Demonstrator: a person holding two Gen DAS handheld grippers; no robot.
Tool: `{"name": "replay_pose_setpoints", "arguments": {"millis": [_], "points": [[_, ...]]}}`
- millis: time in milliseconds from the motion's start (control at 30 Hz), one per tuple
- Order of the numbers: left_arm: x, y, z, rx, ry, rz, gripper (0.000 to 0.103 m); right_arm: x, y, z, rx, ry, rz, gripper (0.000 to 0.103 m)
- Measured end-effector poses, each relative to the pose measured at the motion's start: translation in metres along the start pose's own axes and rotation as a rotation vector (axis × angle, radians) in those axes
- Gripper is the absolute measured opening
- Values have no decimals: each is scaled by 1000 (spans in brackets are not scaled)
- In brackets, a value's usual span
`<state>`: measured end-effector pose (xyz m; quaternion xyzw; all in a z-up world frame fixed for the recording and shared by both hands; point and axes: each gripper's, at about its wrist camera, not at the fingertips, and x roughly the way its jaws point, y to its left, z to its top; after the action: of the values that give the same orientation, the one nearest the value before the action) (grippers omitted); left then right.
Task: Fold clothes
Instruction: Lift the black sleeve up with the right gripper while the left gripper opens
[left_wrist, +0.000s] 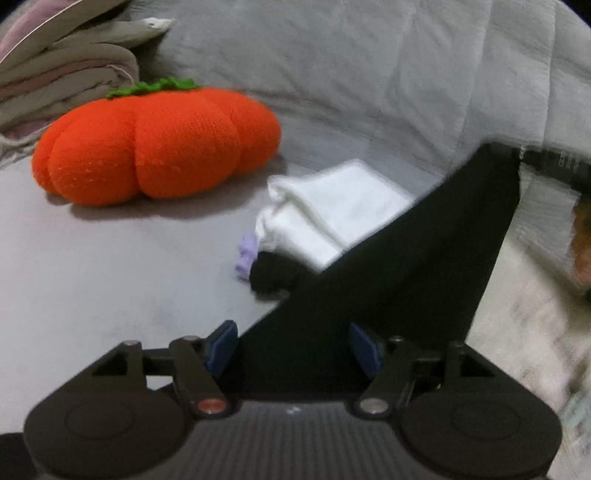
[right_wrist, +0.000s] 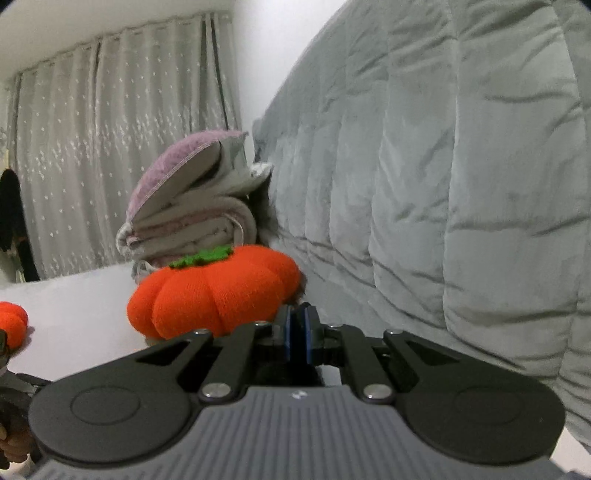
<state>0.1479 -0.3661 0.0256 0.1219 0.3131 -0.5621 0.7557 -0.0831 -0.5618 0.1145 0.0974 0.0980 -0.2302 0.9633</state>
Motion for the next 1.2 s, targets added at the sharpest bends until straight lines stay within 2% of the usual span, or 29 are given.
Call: {"name": "replay_pose_setpoints", "arguments": {"millis": [133, 233, 333, 467, 600, 800, 867, 967, 1067, 1200], "points": [[9, 1, -1, -17, 10, 33, 50, 0, 0, -3, -2, 12, 0, 9], [1, 8, 1, -47, -29, 39, 50, -3, 1, -3, -5, 8, 3, 9], [-10, 19, 5, -85, -81, 14, 50, -4, -1, -4, 2, 7, -5, 9], [7, 12, 6, -1, -10, 58, 49, -3, -1, -4, 11, 11, -8, 9], [14, -1, 3, 67, 8, 20, 47, -5, 0, -3, 10, 9, 0, 9], [13, 5, 3, 44, 16, -14, 51, -4, 1, -4, 11, 21, 10, 9], [4, 11, 3, 21, -28, -33, 57, -4, 0, -3, 17, 22, 15, 9], [-11, 23, 5, -34, -86, -98, 57, -5, 0, -3, 28, 21, 19, 9], [-3, 19, 4, 8, -12, -95, 52, -4, 2, -4, 24, 26, 20, 9], [24, 9, 1, 83, 87, 21, 51, -4, 5, -4, 24, 28, 24, 9]]}}
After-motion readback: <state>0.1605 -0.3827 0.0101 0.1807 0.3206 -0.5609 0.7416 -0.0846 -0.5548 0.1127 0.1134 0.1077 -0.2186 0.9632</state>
